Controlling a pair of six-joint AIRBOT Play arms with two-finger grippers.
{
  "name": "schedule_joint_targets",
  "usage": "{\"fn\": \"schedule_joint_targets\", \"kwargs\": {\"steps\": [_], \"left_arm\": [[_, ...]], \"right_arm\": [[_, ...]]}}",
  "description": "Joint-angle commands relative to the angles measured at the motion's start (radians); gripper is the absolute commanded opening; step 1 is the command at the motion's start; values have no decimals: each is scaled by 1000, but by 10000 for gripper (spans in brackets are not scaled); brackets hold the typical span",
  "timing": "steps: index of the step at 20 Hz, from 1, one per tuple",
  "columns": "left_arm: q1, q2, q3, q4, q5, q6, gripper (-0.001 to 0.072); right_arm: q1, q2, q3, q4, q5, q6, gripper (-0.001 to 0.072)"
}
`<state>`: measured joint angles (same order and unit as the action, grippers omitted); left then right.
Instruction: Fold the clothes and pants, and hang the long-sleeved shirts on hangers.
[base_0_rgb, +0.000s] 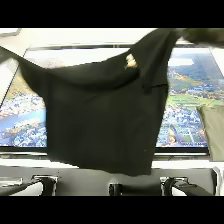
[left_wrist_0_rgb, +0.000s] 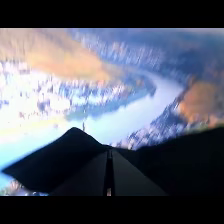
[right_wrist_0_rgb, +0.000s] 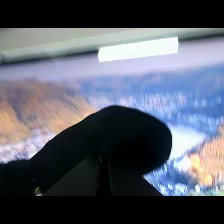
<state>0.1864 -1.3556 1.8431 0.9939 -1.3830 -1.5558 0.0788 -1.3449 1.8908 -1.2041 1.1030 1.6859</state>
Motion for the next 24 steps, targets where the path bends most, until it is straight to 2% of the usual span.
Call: {"fn": "schedule_joint_targets", "kwargs": {"steps": [1, 4, 8, 9, 10, 12, 13, 14, 15, 16, 18, 20, 22, 24], "left_arm": [[-63, -280, -63, -3, 54, 34, 15], [-100, -475, -62, -43, 129, 34, 15], [-124, -603, -62, -148, 234, 34, 19], [-124, -619, -62, -154, 247, 30, 43], [-122, -626, -62, -153, 251, 26, 119], [-102, -619, -60, -153, 243, 27, 133], [-79, -612, -46, -153, 218, 27, 136], [-50, -605, -25, -153, 187, 27, 311], [-19, -597, -3, -153, 152, 28, 618], [13, -585, 18, -153, 113, 27, 713], [82, -556, 49, -153, 4, 27, 713], [128, -520, 49, -137, -98, 31, 712], [138, -482, 42, -46, -190, 35, 712], [140, -431, -10, 29, -222, 37, 712]], "right_arm": [[1, -277, 2, 14, -4, -3, 35], [1, -464, 2, 14, -67, -3, 35], [1, -605, 2, 24, -161, 14, 45], [0, -615, 2, 23, -175, 28, 123], [0, -615, 2, 17, -179, 51, 231], [-10, -592, 2, 18, -153, 84, 500], [-23, -571, 2, 16, -116, 83, 526], [-46, -546, 2, 16, -73, 80, 527], [-77, -516, 2, 20, -18, 50, 546], [-113, -489, 2, 37, 42, -19, 561], [-202, -447, 2, 87, 202, -161, 561], [-290, -440, -4, 155, 431, -311, 541], [-366, -420, -96, 321, 518, -361, 459], [-407, -383, -248, 385, 581, -383, 460]]}}
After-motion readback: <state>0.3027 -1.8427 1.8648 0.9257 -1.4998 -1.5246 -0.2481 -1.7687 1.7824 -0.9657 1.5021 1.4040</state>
